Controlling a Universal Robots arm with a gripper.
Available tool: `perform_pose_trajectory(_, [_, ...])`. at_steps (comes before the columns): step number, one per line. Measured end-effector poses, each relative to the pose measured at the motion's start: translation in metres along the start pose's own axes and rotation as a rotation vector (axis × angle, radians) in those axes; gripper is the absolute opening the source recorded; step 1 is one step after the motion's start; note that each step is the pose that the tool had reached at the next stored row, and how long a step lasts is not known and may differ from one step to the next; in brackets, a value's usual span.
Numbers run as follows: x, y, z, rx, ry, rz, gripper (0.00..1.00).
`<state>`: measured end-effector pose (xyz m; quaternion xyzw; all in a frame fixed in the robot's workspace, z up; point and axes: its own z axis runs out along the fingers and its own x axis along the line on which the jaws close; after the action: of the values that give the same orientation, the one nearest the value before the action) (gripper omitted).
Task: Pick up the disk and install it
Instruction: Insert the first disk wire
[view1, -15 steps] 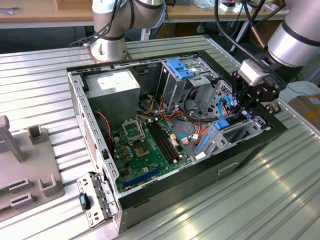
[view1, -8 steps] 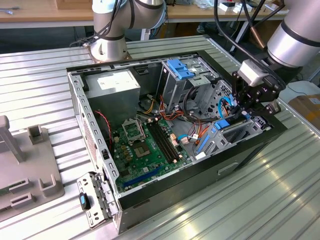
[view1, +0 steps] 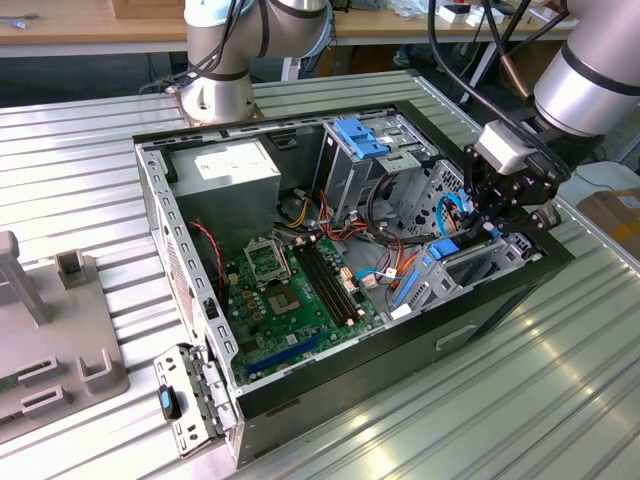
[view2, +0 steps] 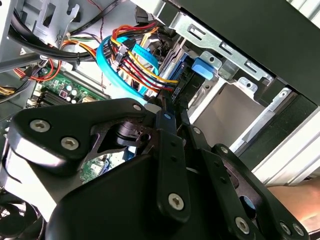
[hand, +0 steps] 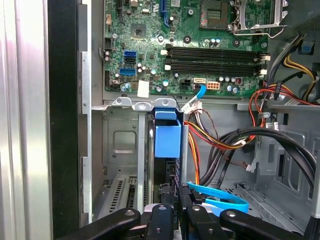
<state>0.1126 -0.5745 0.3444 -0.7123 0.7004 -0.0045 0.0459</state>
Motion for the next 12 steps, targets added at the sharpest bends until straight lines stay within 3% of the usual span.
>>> perform_pose_trajectory(3, [0.0004, 0.0005, 0.0063, 0.0037, 0.0003, 0.000, 0.17])
perform_pose_trajectory(11, [0.0005, 0.0005, 0.0078, 0.0038, 0.0002, 0.000, 0.18])
perform_pose_trajectory(12, [0.0005, 0.0005, 0.0075, 0.0037, 0.0011, 0.000, 0.24])
